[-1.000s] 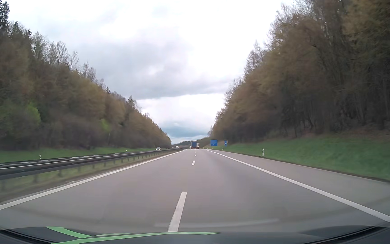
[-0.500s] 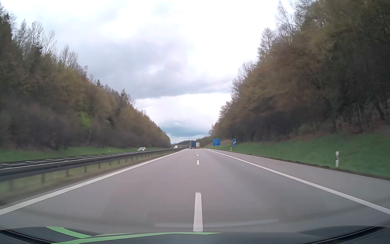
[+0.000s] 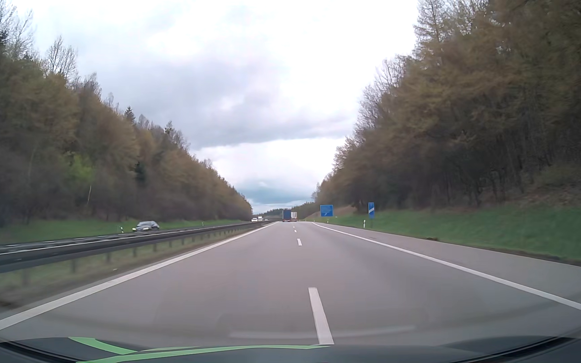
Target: Follow the waypoints while adhering to traffic rules and regulations
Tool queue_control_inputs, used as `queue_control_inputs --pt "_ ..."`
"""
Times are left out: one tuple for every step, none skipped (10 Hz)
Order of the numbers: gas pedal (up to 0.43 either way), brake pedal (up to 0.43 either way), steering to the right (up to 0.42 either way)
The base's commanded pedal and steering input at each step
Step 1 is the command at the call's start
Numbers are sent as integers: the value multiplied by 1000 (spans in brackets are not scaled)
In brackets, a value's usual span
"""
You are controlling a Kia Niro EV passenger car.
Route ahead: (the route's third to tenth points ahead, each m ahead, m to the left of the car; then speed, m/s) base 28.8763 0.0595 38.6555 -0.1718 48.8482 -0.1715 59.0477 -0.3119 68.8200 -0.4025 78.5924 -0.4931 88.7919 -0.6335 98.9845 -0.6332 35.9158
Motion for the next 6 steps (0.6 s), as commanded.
queue_control_inputs --pt "0 0 -1" --pt "0 0 -2" --pt "0 0 -2" --pt "0 0 -2" --pt "0 0 -2" --pt "0 0 -2"
